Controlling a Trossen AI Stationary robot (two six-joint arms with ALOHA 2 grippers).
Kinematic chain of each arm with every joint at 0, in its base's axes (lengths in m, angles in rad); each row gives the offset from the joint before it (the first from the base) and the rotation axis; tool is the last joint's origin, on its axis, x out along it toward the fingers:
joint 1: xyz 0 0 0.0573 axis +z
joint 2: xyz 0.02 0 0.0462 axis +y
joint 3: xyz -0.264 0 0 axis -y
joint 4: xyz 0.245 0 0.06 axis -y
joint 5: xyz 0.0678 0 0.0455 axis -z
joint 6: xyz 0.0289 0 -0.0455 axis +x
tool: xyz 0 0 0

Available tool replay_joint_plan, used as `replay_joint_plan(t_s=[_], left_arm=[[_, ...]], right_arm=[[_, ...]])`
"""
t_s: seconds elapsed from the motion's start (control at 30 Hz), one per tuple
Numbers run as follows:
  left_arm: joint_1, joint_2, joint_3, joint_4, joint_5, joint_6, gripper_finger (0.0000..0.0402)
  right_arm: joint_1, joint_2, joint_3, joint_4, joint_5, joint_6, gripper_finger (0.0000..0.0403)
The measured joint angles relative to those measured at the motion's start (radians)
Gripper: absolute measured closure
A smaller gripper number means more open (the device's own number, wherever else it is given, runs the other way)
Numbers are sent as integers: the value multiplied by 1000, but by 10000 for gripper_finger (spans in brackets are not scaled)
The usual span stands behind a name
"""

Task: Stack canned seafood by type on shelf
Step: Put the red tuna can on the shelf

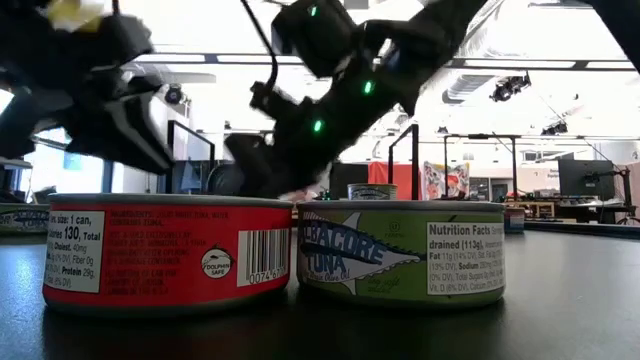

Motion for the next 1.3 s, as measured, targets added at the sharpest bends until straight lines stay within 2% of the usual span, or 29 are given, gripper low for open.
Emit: replay_joint_plan(t_s=[0.13,0.27,0.5,0.7,0.8,0.9,1.13,1.3], left_arm=[[-40,-20,-14,-107,-72,-220,317],[-58,-15,-60,-41,-123,-313,317],[-61,-8,-110,152,-189,-289,317],[-61,-5,-114,206,-197,-226,317],[-61,-5,-114,209,-197,-222,317],[-60,-5,-114,214,-198,-221,317],[-60,-5,-114,217,-203,-221,317],[-60,-5,-114,217,-203,-221,317]], right_arm=[[11,-98,56,-202,164,-51,286],[-17,-136,202,-464,300,-169,286],[-137,-41,443,-712,278,-407,286],[-209,64,478,-761,297,-520,286],[-232,81,459,-779,311,-520,286],[-249,81,457,-805,280,-489,285],[-278,80,457,-831,128,-419,207],[-280,80,457,-836,94,-420,194]])
